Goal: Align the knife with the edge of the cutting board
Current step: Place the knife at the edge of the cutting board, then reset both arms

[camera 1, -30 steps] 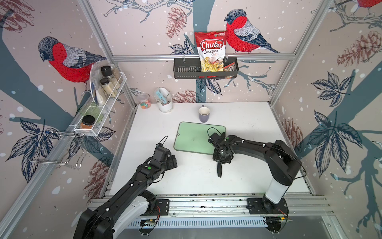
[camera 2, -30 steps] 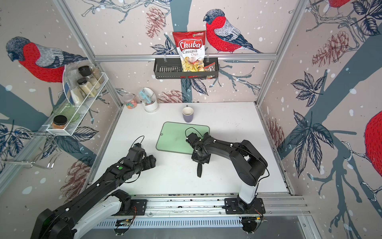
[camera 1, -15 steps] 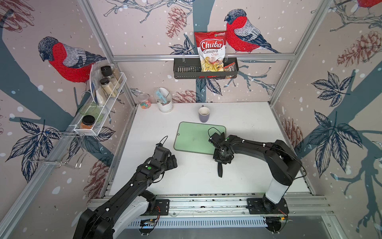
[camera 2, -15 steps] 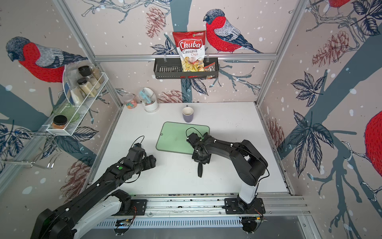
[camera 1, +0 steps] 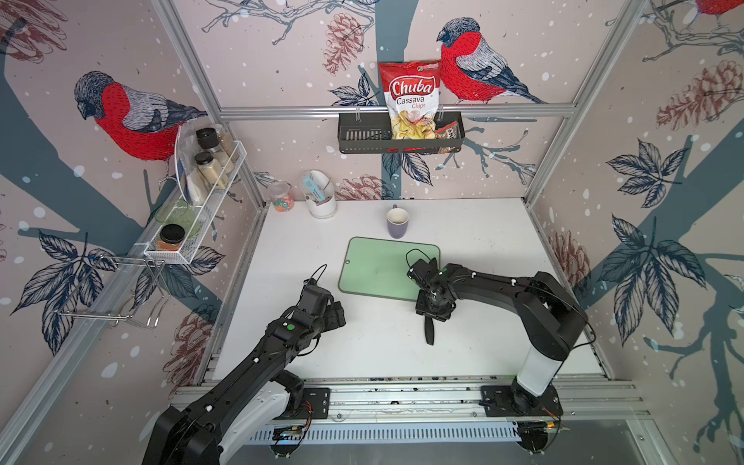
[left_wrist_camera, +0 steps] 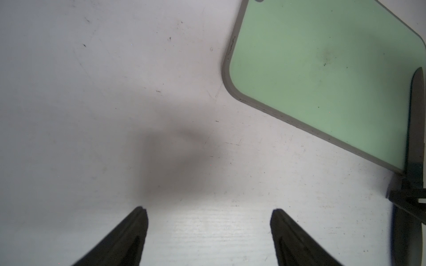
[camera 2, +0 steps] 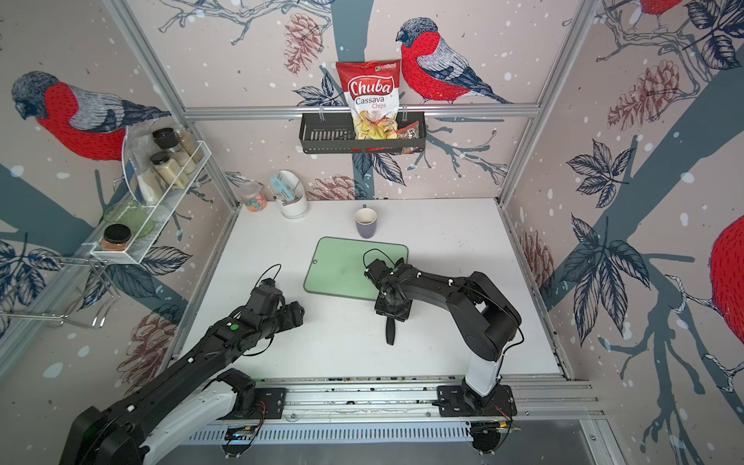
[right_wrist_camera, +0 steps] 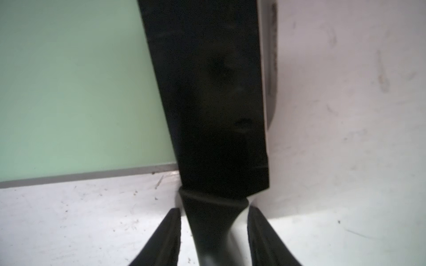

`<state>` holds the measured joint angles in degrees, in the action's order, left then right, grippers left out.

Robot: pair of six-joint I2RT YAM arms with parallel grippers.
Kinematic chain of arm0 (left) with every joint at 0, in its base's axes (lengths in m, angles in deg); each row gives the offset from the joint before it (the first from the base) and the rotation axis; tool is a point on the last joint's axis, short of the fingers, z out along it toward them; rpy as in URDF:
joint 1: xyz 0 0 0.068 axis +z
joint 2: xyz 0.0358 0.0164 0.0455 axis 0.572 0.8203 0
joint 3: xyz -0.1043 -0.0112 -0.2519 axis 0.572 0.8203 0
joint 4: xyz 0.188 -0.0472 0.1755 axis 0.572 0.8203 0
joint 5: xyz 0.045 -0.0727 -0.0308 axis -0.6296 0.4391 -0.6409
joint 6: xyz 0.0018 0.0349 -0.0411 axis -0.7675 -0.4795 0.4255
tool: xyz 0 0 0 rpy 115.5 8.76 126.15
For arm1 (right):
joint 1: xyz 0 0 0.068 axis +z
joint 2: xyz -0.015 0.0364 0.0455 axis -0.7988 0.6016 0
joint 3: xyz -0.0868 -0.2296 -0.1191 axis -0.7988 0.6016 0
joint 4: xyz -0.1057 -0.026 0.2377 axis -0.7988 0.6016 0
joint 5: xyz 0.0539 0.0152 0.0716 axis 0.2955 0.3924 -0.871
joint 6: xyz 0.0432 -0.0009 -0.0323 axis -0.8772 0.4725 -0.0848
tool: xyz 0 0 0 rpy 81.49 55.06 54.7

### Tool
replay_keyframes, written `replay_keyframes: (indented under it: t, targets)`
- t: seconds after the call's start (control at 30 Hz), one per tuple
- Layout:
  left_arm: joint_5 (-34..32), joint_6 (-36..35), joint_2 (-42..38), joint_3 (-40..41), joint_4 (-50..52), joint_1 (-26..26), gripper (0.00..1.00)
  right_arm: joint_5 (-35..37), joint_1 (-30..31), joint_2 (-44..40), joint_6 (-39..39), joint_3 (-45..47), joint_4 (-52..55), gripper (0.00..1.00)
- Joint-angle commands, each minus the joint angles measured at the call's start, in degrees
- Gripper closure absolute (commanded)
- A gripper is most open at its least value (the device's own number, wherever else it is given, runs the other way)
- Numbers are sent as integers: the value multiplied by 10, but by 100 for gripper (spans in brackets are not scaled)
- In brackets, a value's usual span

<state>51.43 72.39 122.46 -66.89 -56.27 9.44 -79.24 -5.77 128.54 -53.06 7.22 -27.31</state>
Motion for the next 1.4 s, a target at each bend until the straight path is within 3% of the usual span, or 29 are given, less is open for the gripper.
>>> replay_keyframes:
  t: [0.0, 0.23, 0.4, 0.6, 0.83, 0.93, 1.03, 1.13, 1.2, 1.27, 1.33, 1.37]
  targets:
    - [-7, -5, -1, 1, 7, -2, 14, -9, 0, -5, -4, 2, -5, 48]
    - [-24, -8, -8, -3, 7, -3, 14, 59, 8, -91, 64, -30, 29, 19]
    - [-59, -19, -11, -20, -8, -3, 13, 153, -41, -216, 146, -25, -2, 1]
    - [-99, -41, 9, -55, -70, -2, 12, 262, -141, -407, 246, 112, -173, 0]
    - [-198, -152, 29, -67, -209, -3, 11, 363, -260, -554, 364, 318, -364, 0]
    - [-258, -239, 28, -19, -348, -2, 9, 375, -305, -542, 380, 383, -448, 0]
    - [-303, -345, 50, 25, -463, -2, 5, 430, -325, -483, 391, 397, -512, 0]
    - [-346, -424, 100, 63, -572, 3, 4, 424, -339, -423, 413, 414, -590, 0]
    - [-298, -415, 140, 81, -617, 55, 4, 414, -353, -367, 400, 449, -700, 0]
    - [-203, -351, 181, 95, -660, 125, 5, 432, -361, -300, 410, 467, -843, 0]
    - [-149, -342, 218, 96, -707, 157, 4, 427, -367, -291, 372, 407, -703, 0]
    - [-119, -342, 232, 82, -693, 172, 6, 436, -369, -285, 377, 422, -729, 0]
